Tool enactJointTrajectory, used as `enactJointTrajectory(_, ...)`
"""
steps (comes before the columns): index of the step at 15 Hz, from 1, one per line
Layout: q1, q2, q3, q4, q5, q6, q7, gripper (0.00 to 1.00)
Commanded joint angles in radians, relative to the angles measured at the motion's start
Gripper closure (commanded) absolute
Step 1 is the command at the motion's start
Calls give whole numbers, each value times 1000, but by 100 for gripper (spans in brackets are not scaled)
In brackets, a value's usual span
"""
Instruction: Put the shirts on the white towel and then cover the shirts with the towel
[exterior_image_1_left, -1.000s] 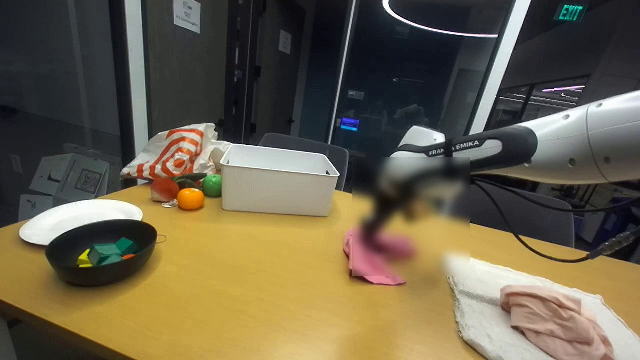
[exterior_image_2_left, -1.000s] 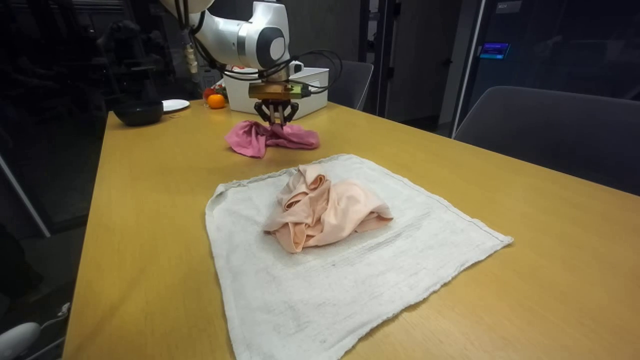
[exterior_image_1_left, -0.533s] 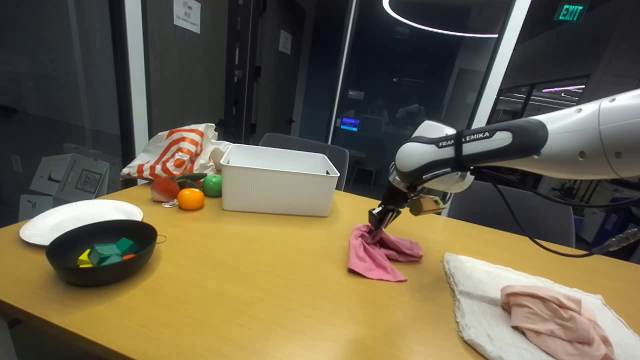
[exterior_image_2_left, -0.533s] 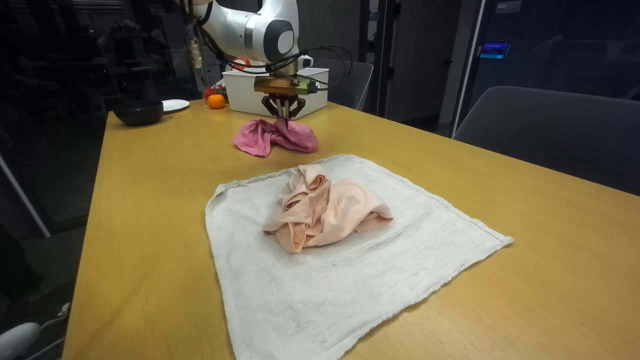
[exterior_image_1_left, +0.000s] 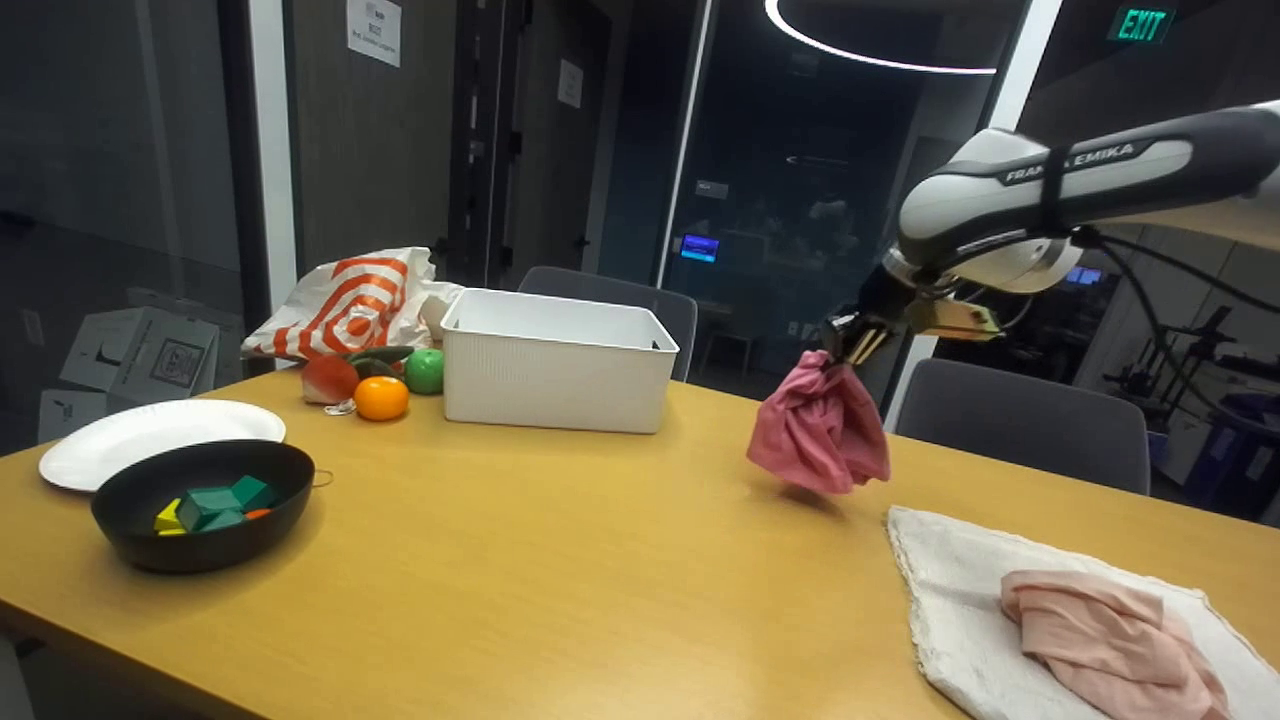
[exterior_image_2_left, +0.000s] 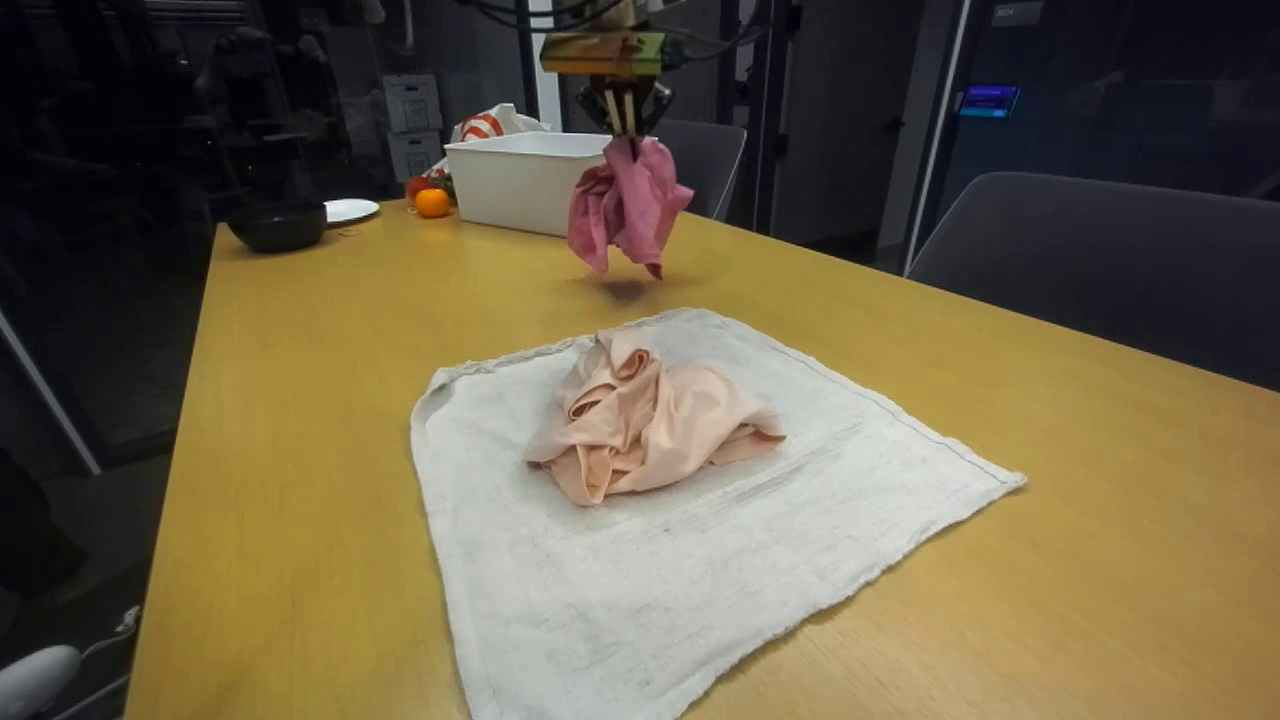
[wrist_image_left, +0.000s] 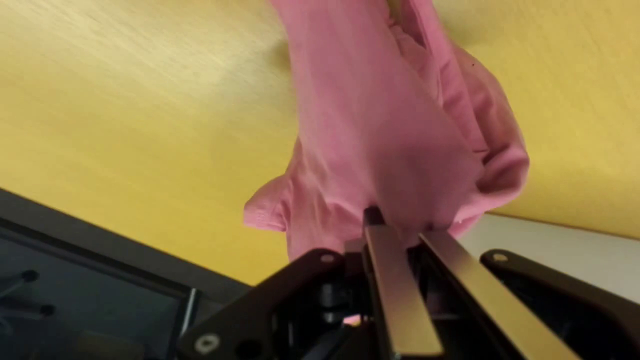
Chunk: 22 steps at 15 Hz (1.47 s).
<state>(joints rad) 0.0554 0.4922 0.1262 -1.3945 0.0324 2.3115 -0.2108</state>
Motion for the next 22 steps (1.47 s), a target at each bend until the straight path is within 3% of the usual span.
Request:
enactJointTrajectory(1,-23,-217,-65,-200,-10,28,115,91)
enactJointTrajectory(6,-32,-448,-167,-433,-150,15,322,92)
enactJointTrajectory(12,-82,-642,-183,-633,-371,-113,573,93)
enactJointTrajectory(17,-104,-685,-162,-761,-368,-187,589,94)
enactJointTrajectory(22,-118,-604,-142,-888,-476,-72,715,95)
